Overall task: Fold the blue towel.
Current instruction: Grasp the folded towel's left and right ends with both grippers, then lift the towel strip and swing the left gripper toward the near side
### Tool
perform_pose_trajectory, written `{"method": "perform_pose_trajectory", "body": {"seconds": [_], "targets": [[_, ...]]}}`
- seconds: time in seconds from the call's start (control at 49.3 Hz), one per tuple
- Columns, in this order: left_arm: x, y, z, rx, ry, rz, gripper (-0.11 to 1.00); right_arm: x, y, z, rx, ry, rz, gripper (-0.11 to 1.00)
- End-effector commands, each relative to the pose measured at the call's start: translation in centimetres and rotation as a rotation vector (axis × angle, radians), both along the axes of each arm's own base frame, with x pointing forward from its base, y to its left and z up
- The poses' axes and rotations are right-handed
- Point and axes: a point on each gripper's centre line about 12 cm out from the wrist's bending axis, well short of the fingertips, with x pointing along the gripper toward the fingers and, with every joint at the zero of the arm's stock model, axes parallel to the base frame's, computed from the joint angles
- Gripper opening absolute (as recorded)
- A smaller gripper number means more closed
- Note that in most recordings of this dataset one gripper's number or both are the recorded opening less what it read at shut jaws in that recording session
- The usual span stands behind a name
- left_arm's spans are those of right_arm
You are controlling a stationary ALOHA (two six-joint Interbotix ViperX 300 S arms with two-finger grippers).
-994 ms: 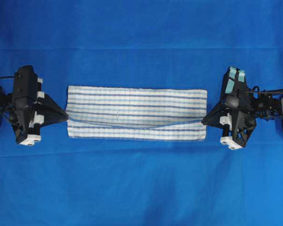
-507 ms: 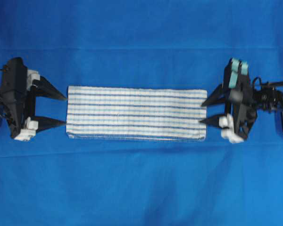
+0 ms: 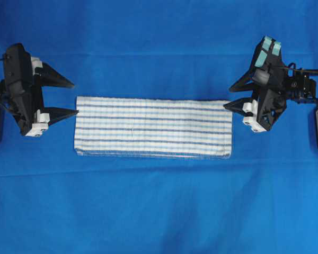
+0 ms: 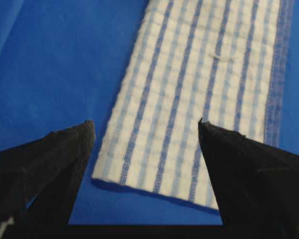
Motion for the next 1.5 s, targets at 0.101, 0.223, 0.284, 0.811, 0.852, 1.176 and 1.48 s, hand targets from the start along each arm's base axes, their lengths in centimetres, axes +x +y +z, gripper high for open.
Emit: {"method": "perform_pose_trajectory", "body": {"seconds": [0.101, 0.223, 0.284, 0.811, 0.852, 1.176, 1.48], "targets": [[0.9, 0.4, -0.4, 0.000, 0.022, 0.011, 0.79, 0.4, -0.5, -0.6, -0.001, 0.019, -0.012, 0.64], [1.5, 0.9, -1.9, -0.008, 0.067, 0.027, 0.79, 0.7, -0.8, -2.0, 0.011, 0.067, -0.021, 0.64], [1.9, 1.2, -2.7, -0.010, 0.089, 0.034, 0.79, 0.9, -1.1, -2.7, 0.015, 0.086, -0.028, 0.64], [2.3, 2.4, -7.0, -0.044, 0.248, 0.079, 0.69, 1.2, -1.6, -5.6, 0.033, 0.166, -0.042, 0.59], [2.3, 2.4, -7.0, -0.043, 0.251, 0.078, 0.62, 1.2, -1.6, -5.6, 0.031, 0.165, -0.040, 0.54], [1.7, 2.3, -7.4, -0.038, 0.313, 0.062, 0.04, 1.2, -1.6, -5.5, 0.022, 0.165, -0.031, 0.04], [2.2, 2.3, -5.1, -0.029, 0.266, 0.061, 0.04, 1.2, -1.6, -3.1, 0.017, 0.091, -0.045, 0.04]]}}
